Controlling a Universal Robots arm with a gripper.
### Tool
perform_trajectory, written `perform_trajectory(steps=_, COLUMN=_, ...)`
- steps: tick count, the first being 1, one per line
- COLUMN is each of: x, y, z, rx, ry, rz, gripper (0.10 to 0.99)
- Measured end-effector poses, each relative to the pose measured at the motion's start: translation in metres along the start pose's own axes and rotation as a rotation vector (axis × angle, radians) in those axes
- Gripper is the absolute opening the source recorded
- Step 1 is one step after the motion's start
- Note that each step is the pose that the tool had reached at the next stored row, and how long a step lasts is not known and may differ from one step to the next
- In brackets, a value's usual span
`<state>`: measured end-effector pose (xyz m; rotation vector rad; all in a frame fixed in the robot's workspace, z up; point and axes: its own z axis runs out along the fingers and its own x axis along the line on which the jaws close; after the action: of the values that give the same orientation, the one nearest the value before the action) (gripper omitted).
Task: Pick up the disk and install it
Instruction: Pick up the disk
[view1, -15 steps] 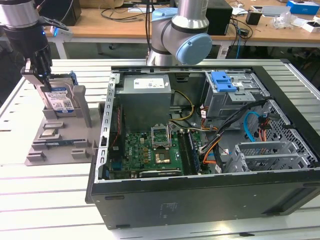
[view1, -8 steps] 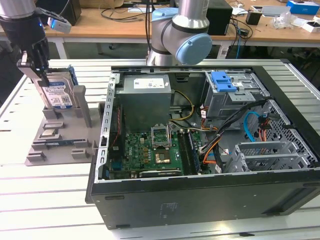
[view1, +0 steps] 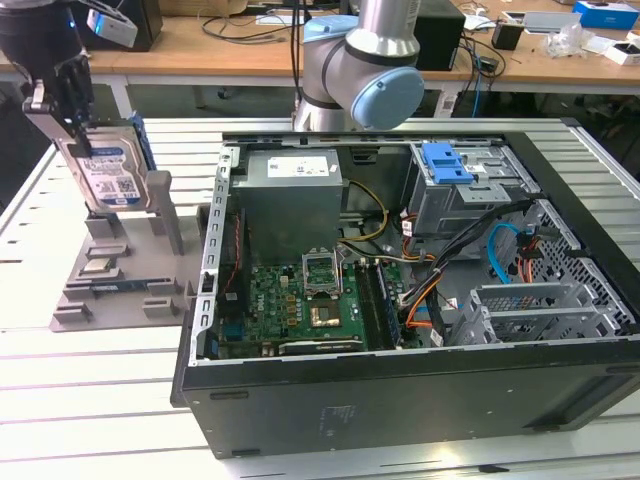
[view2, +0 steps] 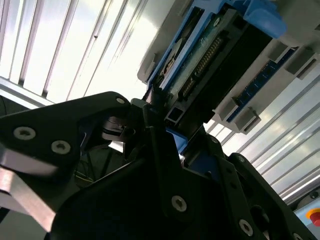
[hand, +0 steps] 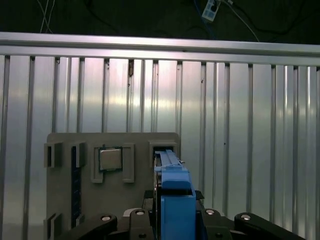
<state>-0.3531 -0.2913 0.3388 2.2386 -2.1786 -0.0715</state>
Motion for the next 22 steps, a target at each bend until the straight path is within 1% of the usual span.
perform_trajectory(steps=1, x=-0.0001, y=0.0001, z=-0.0031, rx=0.000, ry=0.0001, rz=0.000, gripper=0.369)
perform_trajectory(steps=3, x=-0.0003, y=0.0003, z=-0.0067, rx=0.000, ry=0.0001, rz=0.000, gripper=0.369)
perform_trajectory(steps=4, x=-0.0005, y=0.0005, z=-0.0108, rx=0.000, ry=0.0001, rz=0.000, gripper=0.369)
perform_trajectory(steps=8, x=-0.0009, y=0.0008, z=-0.0187, rx=0.000, ry=0.0001, rz=0.000, gripper=0.369)
perform_trajectory(steps=15, x=-0.0023, y=0.0019, z=-0.0444, rx=0.000, ry=0.0000, rz=0.000, gripper=0.369)
perform_trajectory(steps=17, x=-0.0030, y=0.0023, z=-0.0539, rx=0.000, ry=0.0001, rz=0.000, gripper=0.369)
perform_trajectory(steps=19, x=-0.0033, y=0.0025, z=-0.0583, rx=0.000, ry=0.0000, rz=0.000, gripper=0.369)
perform_trajectory(steps=21, x=-0.0039, y=0.0029, z=-0.0664, rx=0.000, ry=0.0000, rz=0.000, gripper=0.369)
perform_trajectory(steps=22, x=-0.0041, y=0.0030, z=-0.0689, rx=0.000, ry=0.0000, rz=0.000, gripper=0.369)
